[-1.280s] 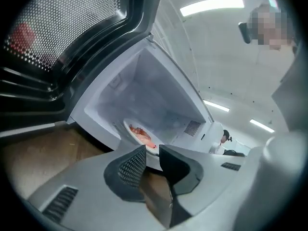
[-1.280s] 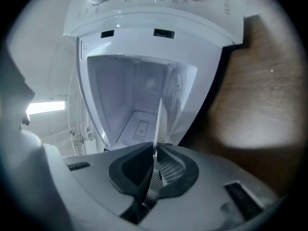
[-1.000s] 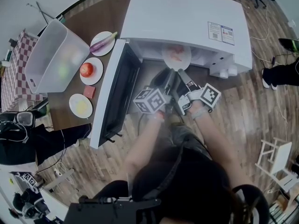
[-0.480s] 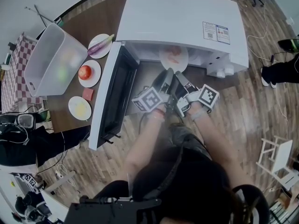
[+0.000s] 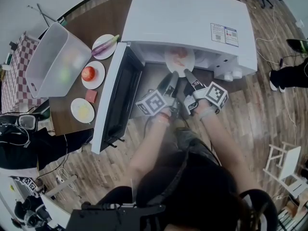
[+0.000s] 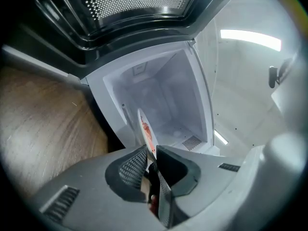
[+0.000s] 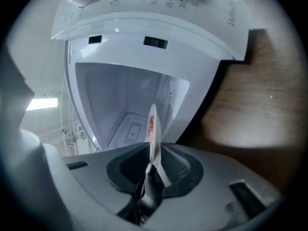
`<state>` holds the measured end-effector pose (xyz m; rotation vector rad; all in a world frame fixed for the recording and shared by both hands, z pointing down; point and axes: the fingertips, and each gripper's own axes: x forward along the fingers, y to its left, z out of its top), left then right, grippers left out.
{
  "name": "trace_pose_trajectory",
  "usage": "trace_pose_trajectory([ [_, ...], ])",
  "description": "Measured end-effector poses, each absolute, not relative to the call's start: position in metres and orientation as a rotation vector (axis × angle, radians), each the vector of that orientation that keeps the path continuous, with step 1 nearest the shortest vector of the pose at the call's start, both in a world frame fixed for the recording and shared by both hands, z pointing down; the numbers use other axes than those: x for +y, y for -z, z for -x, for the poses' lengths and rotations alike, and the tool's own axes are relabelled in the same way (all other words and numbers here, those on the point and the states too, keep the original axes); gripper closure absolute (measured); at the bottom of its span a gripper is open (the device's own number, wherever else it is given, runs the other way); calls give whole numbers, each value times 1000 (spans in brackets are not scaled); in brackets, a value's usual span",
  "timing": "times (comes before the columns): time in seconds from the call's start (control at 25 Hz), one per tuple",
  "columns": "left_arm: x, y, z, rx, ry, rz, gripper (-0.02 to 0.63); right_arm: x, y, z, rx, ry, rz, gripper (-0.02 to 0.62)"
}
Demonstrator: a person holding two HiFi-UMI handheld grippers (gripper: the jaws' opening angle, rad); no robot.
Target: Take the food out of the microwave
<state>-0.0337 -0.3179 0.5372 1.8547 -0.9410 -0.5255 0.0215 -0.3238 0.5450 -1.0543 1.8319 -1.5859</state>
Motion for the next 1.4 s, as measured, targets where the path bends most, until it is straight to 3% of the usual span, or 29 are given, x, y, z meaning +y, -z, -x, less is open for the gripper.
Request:
trace_pose_trajectory([
  [0.28, -316, -542, 33, -966, 445, -1900, 545, -325, -547, -21, 1776, 1600, 1045, 562],
  [0.6, -314, -532, 42, -1095, 378, -2026, 460, -323, -548, -25, 1772, 1624, 1071, 572],
  [0.88, -309, -522, 53, -1197, 307, -2140, 462, -322, -548, -27, 1770, 1634, 1081, 571],
  [1.16, -303, -512, 64, -1317, 252, -2230, 604, -319, -545, -21, 1760, 1648, 1071, 571],
  [1.4, -298, -506, 62, -1331, 212, -2289, 604, -315, -543, -20, 1753, 1660, 1064, 571],
])
